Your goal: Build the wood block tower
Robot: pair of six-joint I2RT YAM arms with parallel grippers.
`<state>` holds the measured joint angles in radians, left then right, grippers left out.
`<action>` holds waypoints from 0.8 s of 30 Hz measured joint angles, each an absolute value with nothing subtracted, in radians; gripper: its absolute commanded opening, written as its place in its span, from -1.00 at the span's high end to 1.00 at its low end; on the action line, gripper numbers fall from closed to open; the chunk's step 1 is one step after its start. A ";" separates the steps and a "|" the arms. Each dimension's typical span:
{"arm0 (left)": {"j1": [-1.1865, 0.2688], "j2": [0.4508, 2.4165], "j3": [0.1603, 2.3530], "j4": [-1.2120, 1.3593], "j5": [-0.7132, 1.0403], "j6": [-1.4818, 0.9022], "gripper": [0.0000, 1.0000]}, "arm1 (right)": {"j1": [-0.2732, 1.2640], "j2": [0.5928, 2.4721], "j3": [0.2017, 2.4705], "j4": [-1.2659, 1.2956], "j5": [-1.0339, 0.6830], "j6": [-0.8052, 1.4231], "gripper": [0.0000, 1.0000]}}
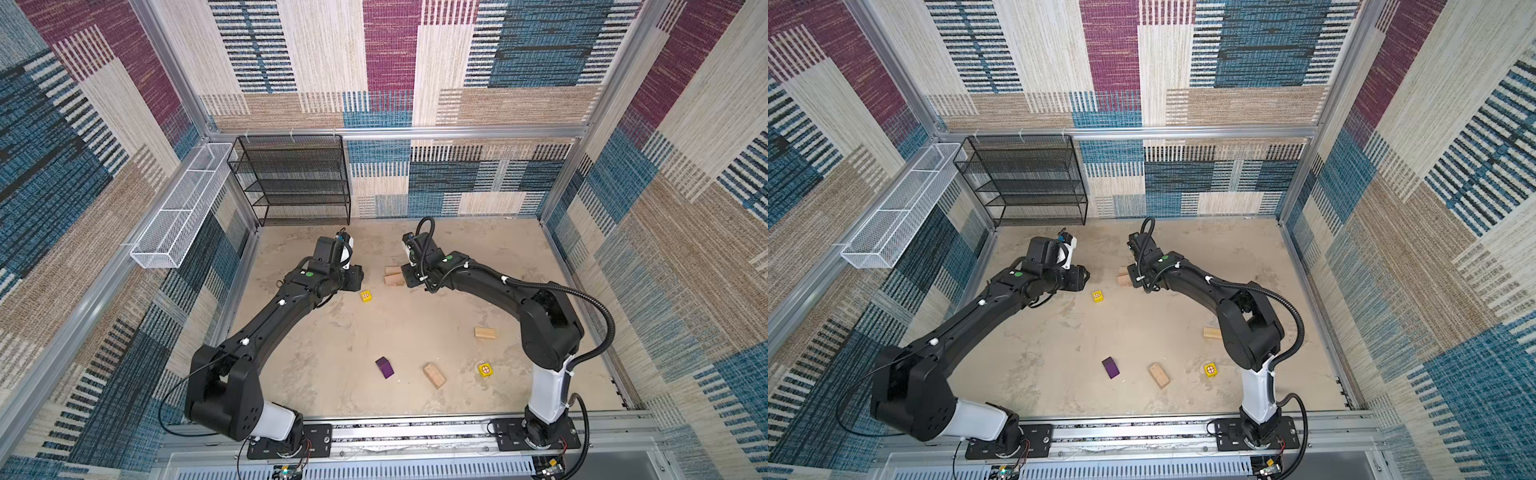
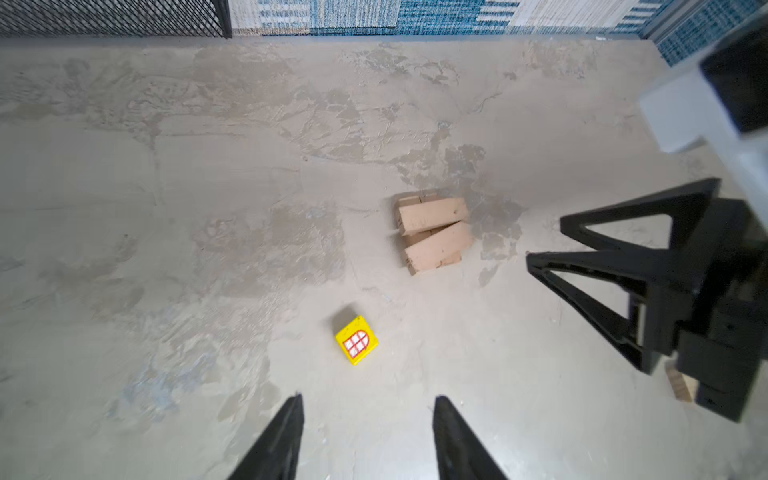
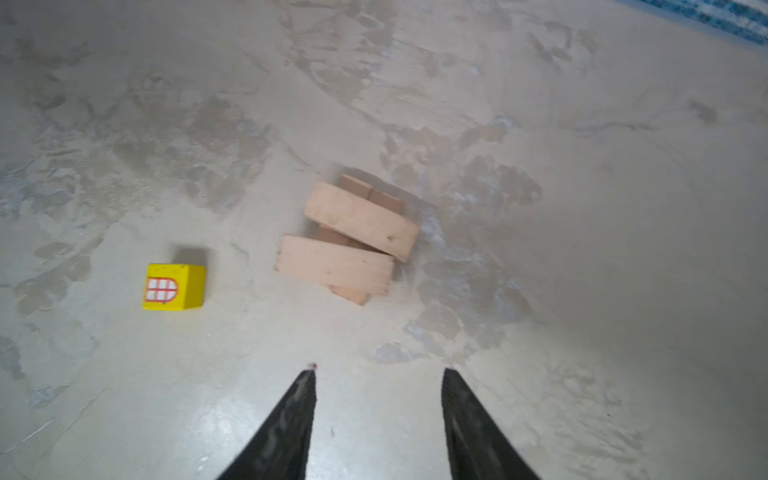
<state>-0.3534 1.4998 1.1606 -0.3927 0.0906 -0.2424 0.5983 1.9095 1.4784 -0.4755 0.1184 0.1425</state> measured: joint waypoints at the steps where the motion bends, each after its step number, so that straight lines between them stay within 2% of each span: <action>1: -0.353 1.527 1.169 -0.385 0.105 -0.270 0.26 | 0.581 1.902 1.464 -0.468 0.102 0.147 0.12; 3: -0.353 1.579 1.176 -0.359 0.138 -0.334 0.49 | 0.540 1.894 1.435 -0.459 0.067 0.172 0.13; 7: -0.354 1.667 1.182 -0.316 0.187 -0.448 0.76 | 0.509 1.904 1.424 -0.451 0.010 0.205 0.13; 12: -0.356 1.781 1.208 -0.275 0.255 -0.557 0.90 | 0.498 1.931 1.435 -0.443 -0.025 0.234 0.10; 24: -0.362 1.951 1.319 -0.265 0.340 -0.632 0.93 | 0.478 1.959 1.460 -0.439 -0.034 0.238 0.04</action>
